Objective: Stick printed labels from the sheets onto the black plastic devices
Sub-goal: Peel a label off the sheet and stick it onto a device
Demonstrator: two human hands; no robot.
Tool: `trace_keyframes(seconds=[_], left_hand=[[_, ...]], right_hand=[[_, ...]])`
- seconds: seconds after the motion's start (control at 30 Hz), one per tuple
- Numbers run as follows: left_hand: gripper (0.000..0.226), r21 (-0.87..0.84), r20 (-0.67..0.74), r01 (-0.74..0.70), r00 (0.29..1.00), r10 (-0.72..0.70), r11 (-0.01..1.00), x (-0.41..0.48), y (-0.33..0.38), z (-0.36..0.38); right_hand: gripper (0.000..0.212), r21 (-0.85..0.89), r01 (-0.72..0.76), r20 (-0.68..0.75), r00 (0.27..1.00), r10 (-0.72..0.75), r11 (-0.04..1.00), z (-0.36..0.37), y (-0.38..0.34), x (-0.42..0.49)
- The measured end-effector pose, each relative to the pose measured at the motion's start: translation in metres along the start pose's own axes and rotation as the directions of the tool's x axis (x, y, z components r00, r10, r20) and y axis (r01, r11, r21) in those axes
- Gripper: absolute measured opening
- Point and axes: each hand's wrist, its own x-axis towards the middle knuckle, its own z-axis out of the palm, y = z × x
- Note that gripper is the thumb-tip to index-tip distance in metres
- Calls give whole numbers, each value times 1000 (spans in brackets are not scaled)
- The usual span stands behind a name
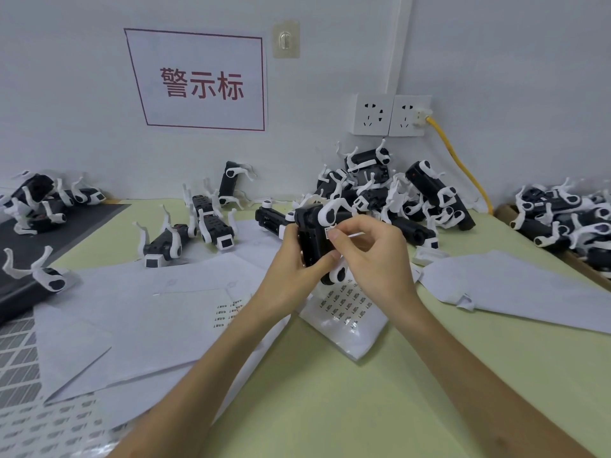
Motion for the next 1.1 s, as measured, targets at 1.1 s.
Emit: trace_keyframes(seconds=[1.1], left_hand=[[61,134,-46,-8,999,14,991,-5,5,0]], right_hand=[[16,99,-64,-16,998,66,993,-1,6,2]])
